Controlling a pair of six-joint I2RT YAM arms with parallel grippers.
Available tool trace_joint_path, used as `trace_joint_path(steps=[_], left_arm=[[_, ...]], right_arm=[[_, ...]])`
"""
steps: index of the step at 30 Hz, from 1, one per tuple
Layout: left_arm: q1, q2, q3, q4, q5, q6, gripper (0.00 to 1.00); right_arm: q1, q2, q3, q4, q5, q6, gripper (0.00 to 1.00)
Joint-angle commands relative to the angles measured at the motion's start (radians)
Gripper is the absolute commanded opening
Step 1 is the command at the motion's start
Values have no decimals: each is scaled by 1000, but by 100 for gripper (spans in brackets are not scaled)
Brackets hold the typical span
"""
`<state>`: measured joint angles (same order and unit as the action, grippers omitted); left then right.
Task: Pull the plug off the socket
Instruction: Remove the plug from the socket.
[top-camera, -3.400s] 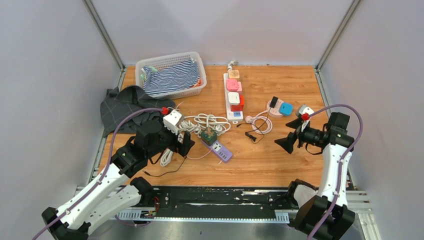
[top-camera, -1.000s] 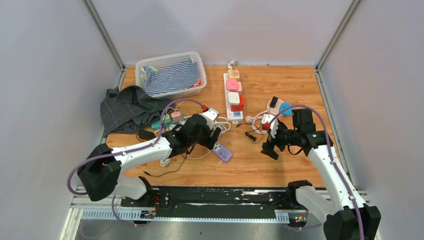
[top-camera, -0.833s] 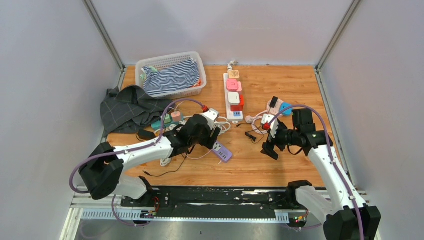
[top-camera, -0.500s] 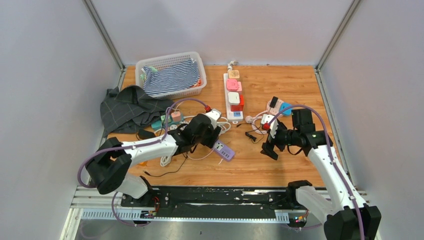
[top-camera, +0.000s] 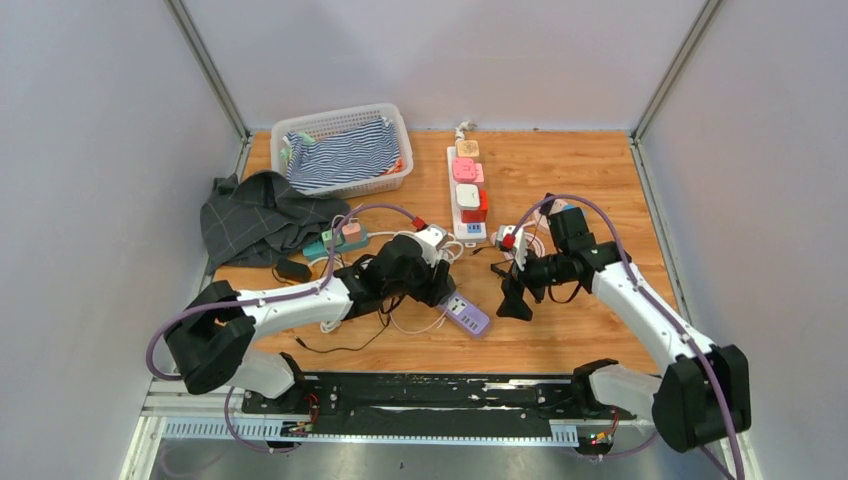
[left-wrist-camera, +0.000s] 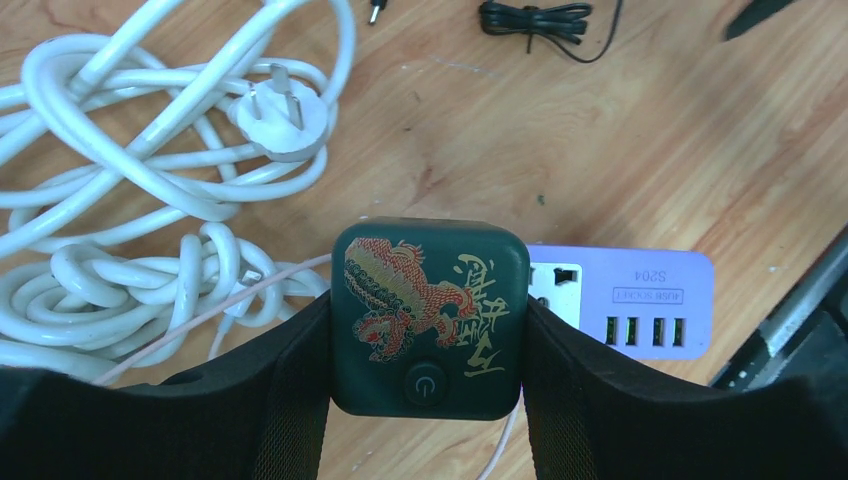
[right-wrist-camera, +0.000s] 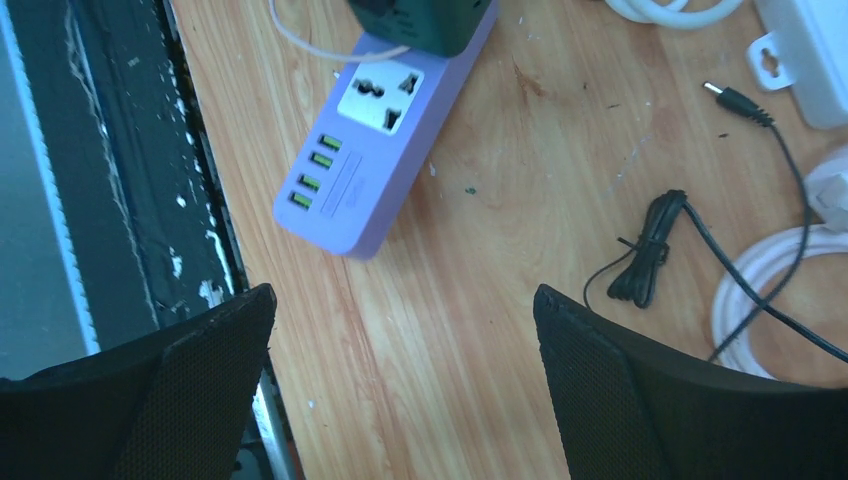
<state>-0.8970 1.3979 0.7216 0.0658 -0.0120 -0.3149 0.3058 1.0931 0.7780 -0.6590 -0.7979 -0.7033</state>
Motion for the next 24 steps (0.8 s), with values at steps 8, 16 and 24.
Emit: trace_joint_path(steps=[8,16,24], left_arm=[[-37,-65,-93,371,15,-23,0],[-37,-35,-135,545,16,-29,0],[-37,-34,-162,614,14,-20,0]], right_arm=[[15,310,92,77,-206,318,100],[45,442,104,88,-271,348,99],[88,564,150,81,-314,386,90]])
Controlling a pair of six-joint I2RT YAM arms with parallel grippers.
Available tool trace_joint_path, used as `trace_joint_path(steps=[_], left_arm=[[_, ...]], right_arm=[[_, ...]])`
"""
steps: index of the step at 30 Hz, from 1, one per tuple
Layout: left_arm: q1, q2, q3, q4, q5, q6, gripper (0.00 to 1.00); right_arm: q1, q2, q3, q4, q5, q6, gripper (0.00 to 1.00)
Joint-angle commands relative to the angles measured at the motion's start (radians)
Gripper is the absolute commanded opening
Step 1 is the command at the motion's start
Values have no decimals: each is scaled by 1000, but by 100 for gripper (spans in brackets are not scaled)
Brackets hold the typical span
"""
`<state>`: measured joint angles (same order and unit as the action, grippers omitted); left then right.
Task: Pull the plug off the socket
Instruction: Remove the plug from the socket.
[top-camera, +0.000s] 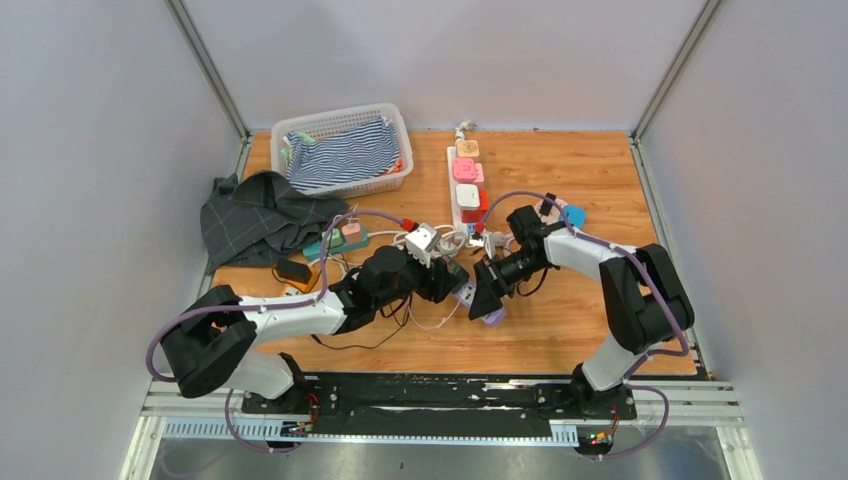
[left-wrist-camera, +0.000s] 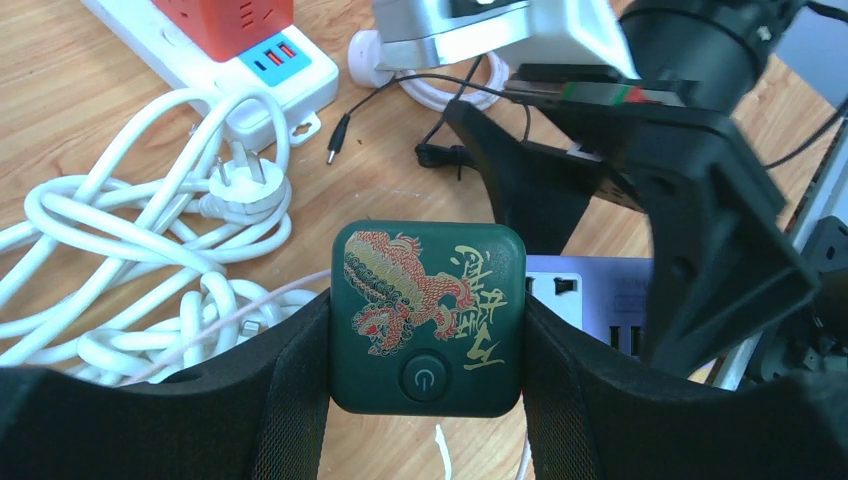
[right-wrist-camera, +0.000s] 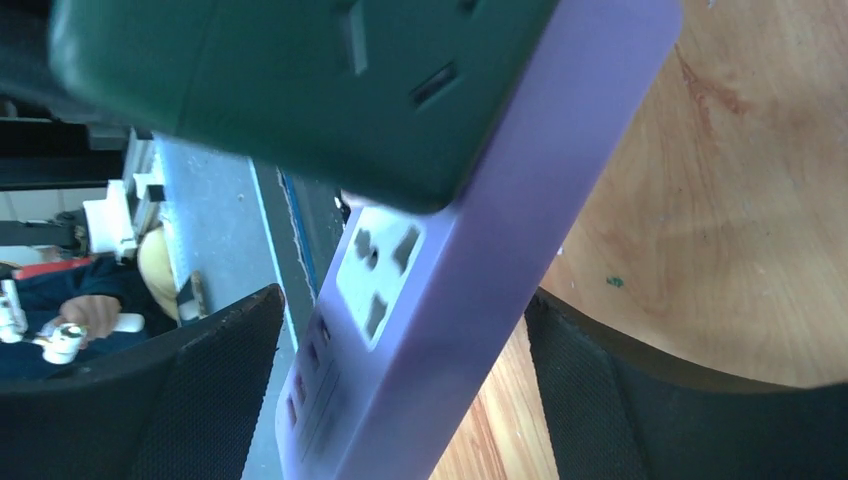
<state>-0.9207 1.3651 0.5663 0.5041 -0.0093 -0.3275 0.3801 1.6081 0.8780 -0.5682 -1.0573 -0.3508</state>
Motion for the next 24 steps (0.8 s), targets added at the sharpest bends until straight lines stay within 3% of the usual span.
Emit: trace_joint_path(steps=[1,9,13,17,24], left_arm=[[-14,-3,-13,183,11,-7,0],[-14,-13,-66,260,11,25,0],[-14,-12,-89,310,-18,48,0],[-14,-20,-127,383,-21,73,0],[-13,-9,-267,637,-67,14,0]], right_arm=[[14,66,60,-16,-64,33,85],[14,147,124,-108,-122,-16,52],[15,157,133,-120,-124,-20,25],[15,152,141,-125,-94,-20,4],[14,139,149,-123,-27,-12,0]])
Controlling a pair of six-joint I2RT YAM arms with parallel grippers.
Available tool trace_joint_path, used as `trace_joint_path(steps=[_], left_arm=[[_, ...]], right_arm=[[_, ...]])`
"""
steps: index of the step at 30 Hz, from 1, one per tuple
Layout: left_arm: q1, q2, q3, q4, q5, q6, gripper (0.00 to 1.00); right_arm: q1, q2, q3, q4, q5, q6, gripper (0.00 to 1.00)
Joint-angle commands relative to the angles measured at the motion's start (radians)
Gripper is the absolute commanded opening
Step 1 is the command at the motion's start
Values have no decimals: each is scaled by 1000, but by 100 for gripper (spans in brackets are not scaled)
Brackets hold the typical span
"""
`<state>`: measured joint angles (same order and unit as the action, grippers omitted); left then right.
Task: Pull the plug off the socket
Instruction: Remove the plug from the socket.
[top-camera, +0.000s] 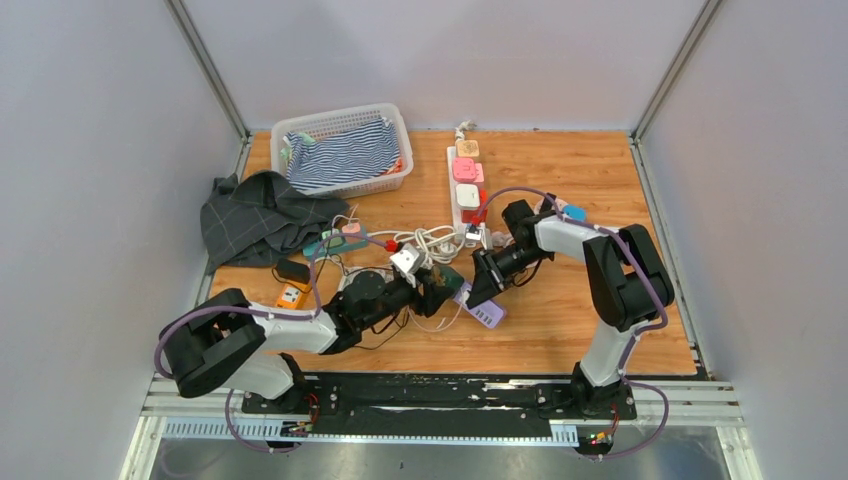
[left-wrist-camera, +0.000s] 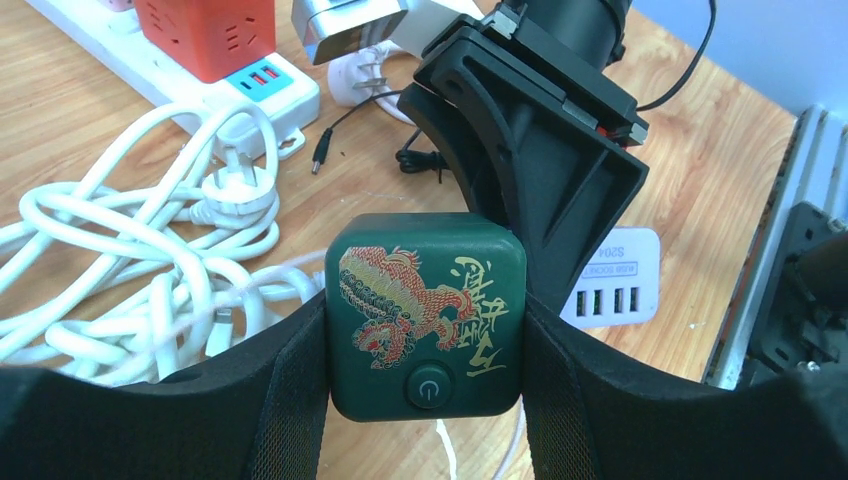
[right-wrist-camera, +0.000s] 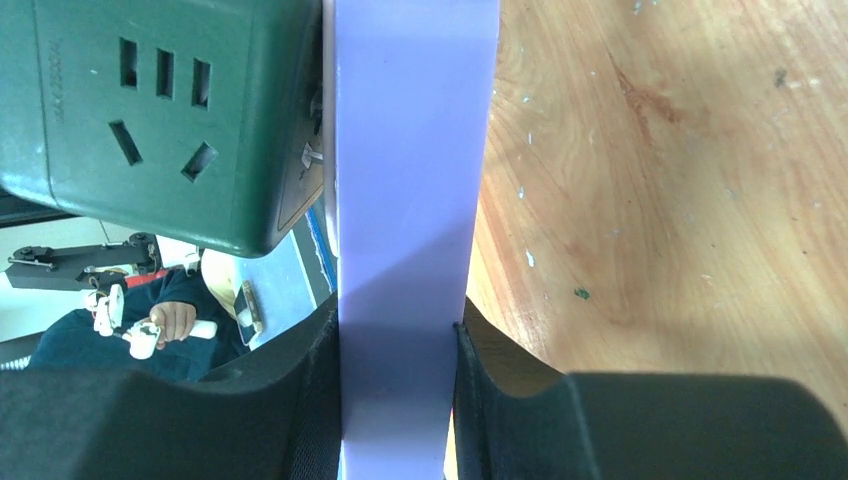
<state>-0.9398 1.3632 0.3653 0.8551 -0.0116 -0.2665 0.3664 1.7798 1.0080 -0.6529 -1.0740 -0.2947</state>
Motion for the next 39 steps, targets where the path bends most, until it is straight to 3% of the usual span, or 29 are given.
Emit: trace_joint_path(steps=[1,5,10,17,22,28,39], left_arm=[[6,-4,-88,341,-90,-74,0],[6,12,-130,422,-151,-148,0],[-2,23,-37,230,-177,-103,0],[-108,-2,43,35,-455,53,0],[-109,-38,30,-15,-484,-2,0],[-79,-117,21,-62,-356,-162,0],[-77,-262,-3,-182,-409,-218,0]], right_arm=[[28,-33,19,-38,1,-67,0],[29,-30,18,-36,12,-65,0],[40,-33,18,-36,19,-70,0],[48,-23,20,-32,60,-64,0],[48,-25,19,-27,77,-58,0],[47,-22,18,-27,74,-58,0],[47,-22,17,-28,40,-60,0]])
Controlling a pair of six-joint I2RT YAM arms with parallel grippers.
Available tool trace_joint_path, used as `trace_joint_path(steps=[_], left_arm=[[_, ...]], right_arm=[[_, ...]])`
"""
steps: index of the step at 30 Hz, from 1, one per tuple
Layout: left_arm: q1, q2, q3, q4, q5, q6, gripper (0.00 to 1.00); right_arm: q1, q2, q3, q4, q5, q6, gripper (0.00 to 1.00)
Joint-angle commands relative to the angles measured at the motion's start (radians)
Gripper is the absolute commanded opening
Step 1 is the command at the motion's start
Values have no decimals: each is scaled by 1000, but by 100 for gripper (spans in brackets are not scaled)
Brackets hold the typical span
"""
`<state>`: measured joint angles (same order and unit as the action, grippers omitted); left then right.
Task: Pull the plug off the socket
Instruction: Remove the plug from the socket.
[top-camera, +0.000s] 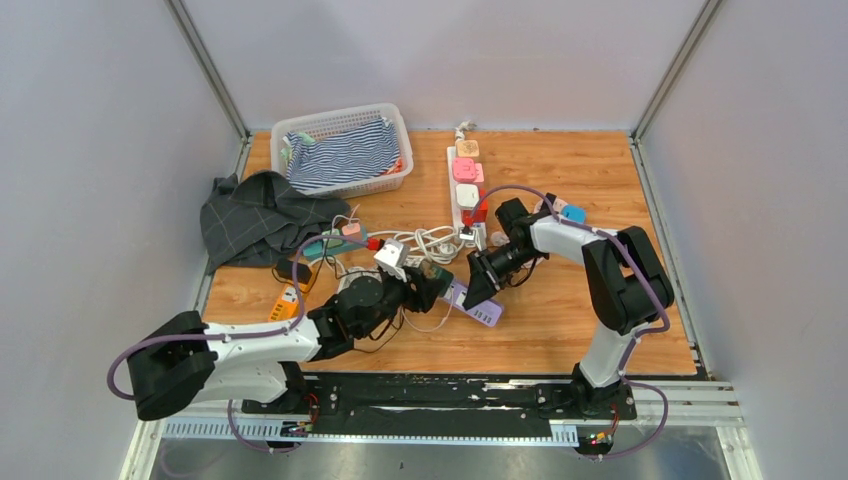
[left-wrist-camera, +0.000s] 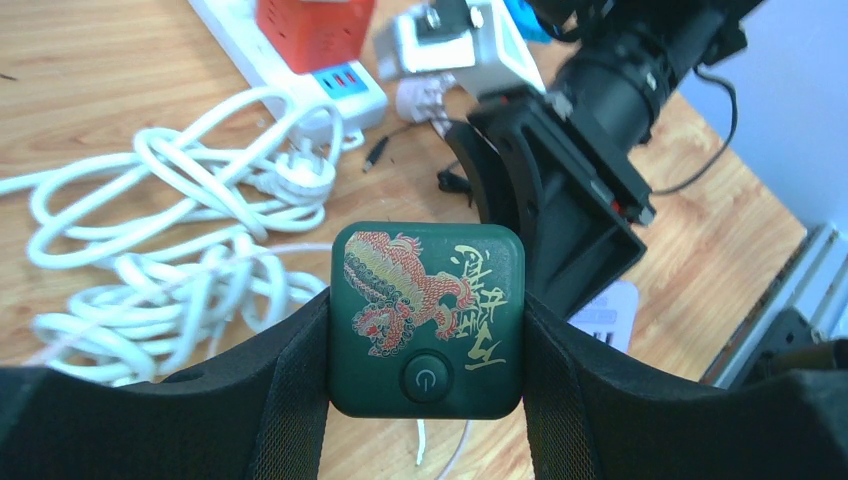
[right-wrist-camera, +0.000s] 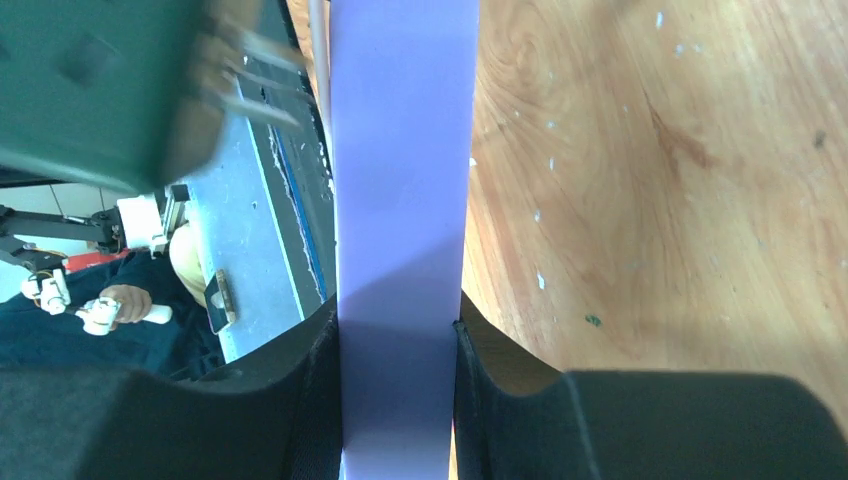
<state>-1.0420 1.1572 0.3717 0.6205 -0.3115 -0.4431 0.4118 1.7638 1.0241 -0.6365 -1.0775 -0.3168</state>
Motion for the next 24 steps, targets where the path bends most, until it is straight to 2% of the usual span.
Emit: trace_joint_path(steps=[1,7,12,16,24], left_arm=[[25,-54,-14,53,-107,-37,0],[24,-53,-36,56,-73,-34,0],[25,-118,-60,55,63,41,0],[26,-204,-110,55,125,78,0],[26,-365,-222,47,102,68,0]], right_arm=[[2,-6,1,-46,36,-38,0],[2,-7,1,-48,31,-41,0],[2,6,2,-48,58,-48,0],[2,8,13,-65,128,-77,0],[2,-115,34,-121,356,-214,0]])
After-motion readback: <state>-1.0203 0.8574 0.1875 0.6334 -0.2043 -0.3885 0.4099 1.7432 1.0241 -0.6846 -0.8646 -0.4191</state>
